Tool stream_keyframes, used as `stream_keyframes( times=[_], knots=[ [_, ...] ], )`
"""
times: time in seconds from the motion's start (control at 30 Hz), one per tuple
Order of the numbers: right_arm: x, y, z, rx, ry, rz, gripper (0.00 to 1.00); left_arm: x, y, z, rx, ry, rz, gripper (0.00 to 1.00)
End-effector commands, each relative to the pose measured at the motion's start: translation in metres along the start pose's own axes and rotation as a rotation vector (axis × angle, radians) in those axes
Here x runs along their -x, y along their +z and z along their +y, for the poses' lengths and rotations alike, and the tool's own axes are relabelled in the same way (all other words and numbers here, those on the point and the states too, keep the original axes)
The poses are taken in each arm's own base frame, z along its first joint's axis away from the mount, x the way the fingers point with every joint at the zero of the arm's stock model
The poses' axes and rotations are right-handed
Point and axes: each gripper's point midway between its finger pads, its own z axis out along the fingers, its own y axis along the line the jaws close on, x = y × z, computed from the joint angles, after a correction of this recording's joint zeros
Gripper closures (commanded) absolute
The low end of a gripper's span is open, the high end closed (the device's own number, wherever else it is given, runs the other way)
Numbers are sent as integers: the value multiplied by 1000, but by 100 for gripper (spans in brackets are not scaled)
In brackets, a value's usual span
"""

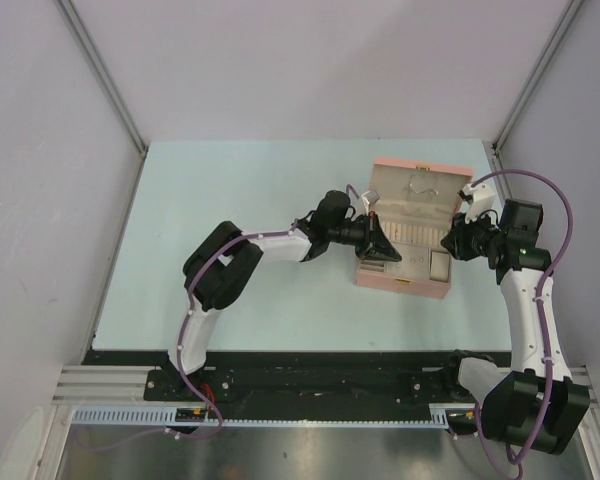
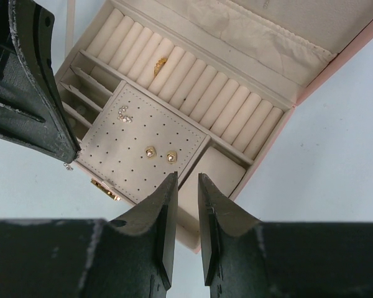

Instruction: Organize the mixed jewelry

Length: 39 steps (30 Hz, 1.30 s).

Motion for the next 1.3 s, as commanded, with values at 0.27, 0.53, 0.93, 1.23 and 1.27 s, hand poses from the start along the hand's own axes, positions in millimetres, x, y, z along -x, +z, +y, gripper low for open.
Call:
stream_keyframes(
  times=[0.27,0.53,0.93,1.23,1.27],
  knots=[
    [4,-3,2,8,-16,-20,76,11,3,7,-9,17,-22,100],
    [3,-5,2,10,-19,-22,76,13,7,9,-17,14,-20,100],
    [3,-5,2,13,-19,-19,75,17,13,11,-27,7,-13,100],
    [2,-5,3,16,-17,-16,76,15,13,17,-20,-3,-7,100],
    [2,-5,3,16,-16,-17,76,16,13,17,-22,0,-9,100]
  ],
)
